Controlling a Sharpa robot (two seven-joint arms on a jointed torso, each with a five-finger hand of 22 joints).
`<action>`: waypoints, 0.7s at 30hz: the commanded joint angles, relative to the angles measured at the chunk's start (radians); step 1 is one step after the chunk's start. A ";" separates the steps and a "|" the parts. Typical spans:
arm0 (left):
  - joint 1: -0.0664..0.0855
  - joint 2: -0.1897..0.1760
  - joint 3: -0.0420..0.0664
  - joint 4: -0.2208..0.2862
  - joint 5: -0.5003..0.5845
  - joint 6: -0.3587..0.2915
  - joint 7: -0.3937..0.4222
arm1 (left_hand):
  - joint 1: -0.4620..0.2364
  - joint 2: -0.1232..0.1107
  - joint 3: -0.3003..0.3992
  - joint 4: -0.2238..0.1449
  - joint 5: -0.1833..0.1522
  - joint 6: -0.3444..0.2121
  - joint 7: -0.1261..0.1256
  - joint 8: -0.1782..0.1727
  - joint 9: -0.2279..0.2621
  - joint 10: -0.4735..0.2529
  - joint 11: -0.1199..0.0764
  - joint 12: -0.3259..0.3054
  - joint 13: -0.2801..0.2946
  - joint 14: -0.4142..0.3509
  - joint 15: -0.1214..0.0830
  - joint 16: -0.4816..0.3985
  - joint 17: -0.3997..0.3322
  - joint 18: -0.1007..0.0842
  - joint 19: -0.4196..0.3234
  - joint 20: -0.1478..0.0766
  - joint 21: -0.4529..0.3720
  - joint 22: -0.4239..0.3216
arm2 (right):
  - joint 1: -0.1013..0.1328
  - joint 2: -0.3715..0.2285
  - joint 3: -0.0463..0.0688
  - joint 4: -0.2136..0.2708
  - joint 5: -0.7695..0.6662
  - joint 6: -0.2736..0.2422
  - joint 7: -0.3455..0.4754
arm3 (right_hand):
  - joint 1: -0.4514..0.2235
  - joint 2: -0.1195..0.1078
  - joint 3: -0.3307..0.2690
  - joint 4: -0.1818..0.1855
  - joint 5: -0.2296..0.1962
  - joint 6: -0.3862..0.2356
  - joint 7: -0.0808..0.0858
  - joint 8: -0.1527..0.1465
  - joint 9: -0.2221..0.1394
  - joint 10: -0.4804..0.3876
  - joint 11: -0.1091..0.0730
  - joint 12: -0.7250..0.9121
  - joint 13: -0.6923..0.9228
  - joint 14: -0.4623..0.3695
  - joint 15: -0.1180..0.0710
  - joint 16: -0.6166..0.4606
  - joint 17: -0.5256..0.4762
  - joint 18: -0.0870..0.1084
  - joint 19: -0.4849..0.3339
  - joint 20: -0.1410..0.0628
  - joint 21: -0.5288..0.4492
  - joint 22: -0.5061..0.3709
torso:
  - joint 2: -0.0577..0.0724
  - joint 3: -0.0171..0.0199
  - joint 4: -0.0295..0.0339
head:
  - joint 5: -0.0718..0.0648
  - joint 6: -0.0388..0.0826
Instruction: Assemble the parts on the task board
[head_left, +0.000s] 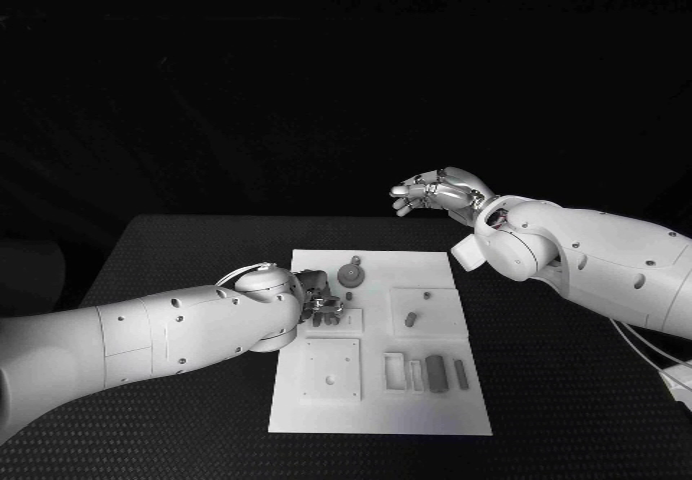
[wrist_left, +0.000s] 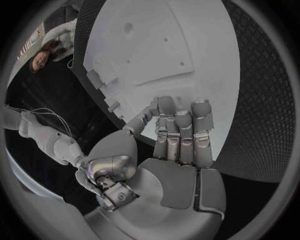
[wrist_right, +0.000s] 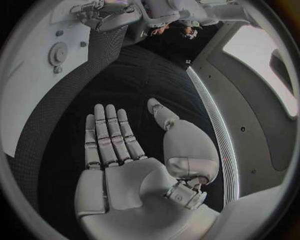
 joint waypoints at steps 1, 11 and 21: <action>0.000 0.000 0.000 0.005 -0.005 -0.024 0.008 | 0.001 0.009 0.096 0.036 0.003 0.044 -0.010 0.001 0.001 0.002 -0.005 0.004 0.001 0.015 -0.024 0.005 -0.002 0.036 0.001 -0.018 0.004 0.022 | 0.000 0.000 0.000 0.000 0.006 0.010 0.012 | 0.007 0.003 -0.006 0.001 -0.002 -0.006 0.017 0.004 -0.002 0.008 0.002 -0.006 -0.001 0.007 0.000 -0.007 0.002 -0.012 0.001 0.003 -0.004 0.001 | 0.000 0.0000 -0.0003 | -0.001 0.000; 0.000 -0.002 0.001 0.007 -0.008 -0.060 0.009 | 0.006 0.002 0.105 0.037 -0.017 0.037 -0.008 -0.001 0.002 -0.004 -0.003 0.002 -0.001 0.012 -0.023 0.003 -0.011 0.036 -0.002 -0.019 0.003 0.020 | -0.001 0.000 0.000 -0.001 0.011 0.014 0.011 | 0.004 0.004 -0.008 0.007 -0.002 -0.007 0.017 0.005 -0.005 0.010 0.003 -0.009 -0.007 0.007 0.000 -0.014 0.004 -0.012 0.001 0.003 -0.008 0.003 | 0.000 0.0002 0.0003 | -0.003 0.002; -0.001 -0.001 0.001 0.008 -0.012 -0.048 0.008 | 0.010 0.001 0.107 0.037 -0.021 0.036 -0.007 -0.001 0.003 -0.005 -0.003 0.002 -0.002 0.012 -0.023 0.003 -0.014 0.036 -0.002 -0.019 0.003 0.019 | -0.001 0.001 0.000 -0.003 0.018 0.017 0.010 | 0.003 0.003 -0.009 0.010 -0.002 -0.007 0.017 0.006 -0.007 0.010 0.003 -0.010 -0.011 0.007 0.001 -0.017 0.006 -0.012 0.000 0.003 -0.010 0.004 | 0.000 -0.0004 0.0006 | -0.003 0.001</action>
